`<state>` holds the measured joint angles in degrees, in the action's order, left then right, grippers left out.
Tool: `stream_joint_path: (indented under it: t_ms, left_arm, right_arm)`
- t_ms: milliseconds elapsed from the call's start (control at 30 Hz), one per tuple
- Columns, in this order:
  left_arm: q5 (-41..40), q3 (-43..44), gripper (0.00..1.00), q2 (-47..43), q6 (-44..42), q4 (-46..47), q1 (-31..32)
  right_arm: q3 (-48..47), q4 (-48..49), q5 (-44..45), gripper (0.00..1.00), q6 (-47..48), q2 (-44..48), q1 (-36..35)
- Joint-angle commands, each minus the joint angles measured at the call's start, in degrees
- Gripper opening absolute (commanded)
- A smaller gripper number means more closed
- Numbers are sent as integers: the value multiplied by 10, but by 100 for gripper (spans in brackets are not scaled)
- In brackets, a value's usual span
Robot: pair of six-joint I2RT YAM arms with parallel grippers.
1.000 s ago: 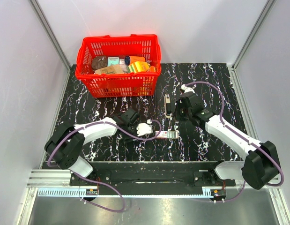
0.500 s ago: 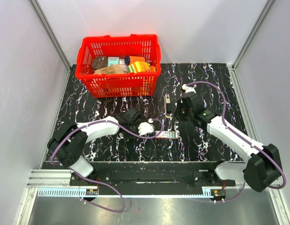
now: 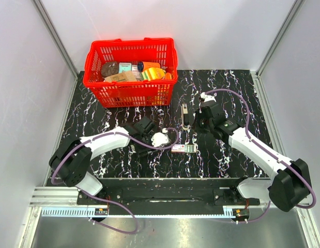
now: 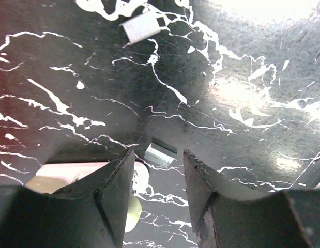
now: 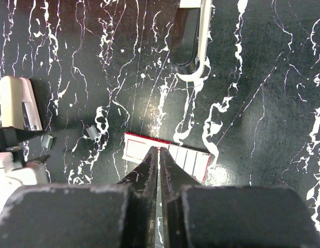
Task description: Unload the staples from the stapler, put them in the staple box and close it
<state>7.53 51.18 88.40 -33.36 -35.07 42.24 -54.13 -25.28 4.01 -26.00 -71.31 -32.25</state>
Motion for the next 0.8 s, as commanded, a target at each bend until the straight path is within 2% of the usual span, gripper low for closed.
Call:
stream_joint_path:
  t_ms: [0,233,467,767]
  left_arm:
    - [-18,26,49,-35,32,10,-1]
    - [-20,8,50,-48,8,13,-17]
    - [-59,-26,51,-32,-36,28,-18]
    - [-31,-25,51,-33,-70,3,-19]
  right_arm:
    - [-28,-2,14,8,16,13,-2]
    - [-29,-7,14,8,19,15,-2]
    - [-20,-1,5,10,18,21,-2]
    - [-19,1,3,16,17,19,-2]
